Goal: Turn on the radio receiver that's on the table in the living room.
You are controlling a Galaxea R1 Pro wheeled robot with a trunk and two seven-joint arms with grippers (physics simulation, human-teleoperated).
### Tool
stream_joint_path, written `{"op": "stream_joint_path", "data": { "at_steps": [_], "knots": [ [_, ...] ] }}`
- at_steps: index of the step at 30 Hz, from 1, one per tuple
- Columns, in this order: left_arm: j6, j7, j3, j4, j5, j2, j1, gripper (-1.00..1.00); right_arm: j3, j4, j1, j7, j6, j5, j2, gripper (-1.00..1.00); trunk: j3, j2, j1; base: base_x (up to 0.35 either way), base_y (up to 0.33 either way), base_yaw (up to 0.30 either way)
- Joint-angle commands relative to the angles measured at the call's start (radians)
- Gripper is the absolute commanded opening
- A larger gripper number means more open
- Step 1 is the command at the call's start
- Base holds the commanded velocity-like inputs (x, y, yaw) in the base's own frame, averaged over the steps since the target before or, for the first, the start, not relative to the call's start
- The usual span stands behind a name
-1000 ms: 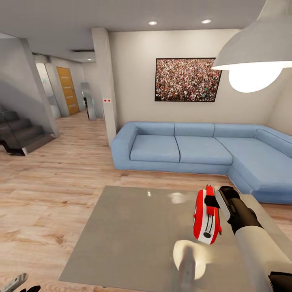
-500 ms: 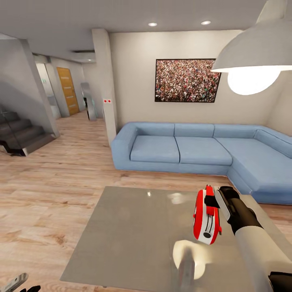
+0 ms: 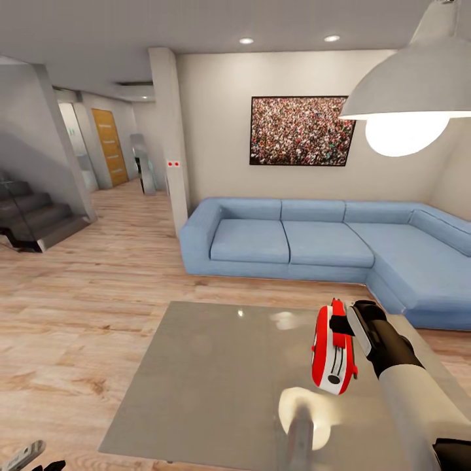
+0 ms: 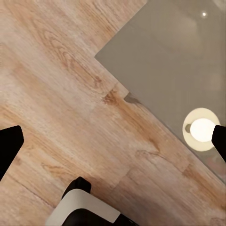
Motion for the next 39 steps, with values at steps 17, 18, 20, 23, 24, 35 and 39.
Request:
{"op": "stream_joint_path", "data": {
  "at_steps": [17, 18, 20, 23, 24, 35, 39],
  "knots": [
    [0.000, 0.000, -0.001, 0.000, 0.000, 0.000, 0.000, 1.00, 0.000, 0.000, 0.000, 0.000, 0.000, 0.002, 0.006, -1.00, 0.053, 0.119, -0.065, 0.000, 0.000, 0.000],
    [0.000, 0.000, -0.001, 0.001, 0.000, 0.000, 0.000, 1.00, 0.000, 0.000, 0.000, 0.000, 0.000, 0.002, 0.006, -1.00, 0.057, 0.126, -0.069, 0.000, 0.000, 0.000],
    [0.000, 0.000, -0.001, 0.000, 0.000, 0.000, 0.000, 1.00, 0.000, 0.000, 0.000, 0.000, 0.000, 0.002, 0.006, -1.00, 0.063, 0.140, -0.077, 0.000, 0.000, 0.000],
    [0.000, 0.000, -0.001, 0.000, 0.000, 0.000, 0.000, 1.00, 0.000, 0.000, 0.000, 0.000, 0.000, 0.002, 0.007, -1.00, 0.072, 0.161, -0.088, 0.000, 0.000, 0.000],
    [0.000, 0.000, -0.001, 0.000, 0.000, 0.000, 0.000, 1.00, 0.000, 0.000, 0.000, 0.000, 0.000, 0.002, 0.007, -1.00, 0.075, 0.168, -0.092, 0.000, 0.000, 0.000],
    [0.000, 0.000, -0.001, 0.000, -0.001, 0.000, 0.000, 1.00, 0.001, 0.000, 0.000, 0.000, 0.000, 0.002, 0.007, -1.00, 0.075, 0.168, -0.092, 0.000, 0.000, 0.000],
    [0.000, 0.000, -0.001, 0.000, -0.001, 0.000, 0.000, 1.00, 0.002, 0.000, 0.000, 0.000, 0.000, 0.002, 0.007, -1.00, 0.075, 0.168, -0.092, 0.000, 0.000, 0.000]
  ]
}}
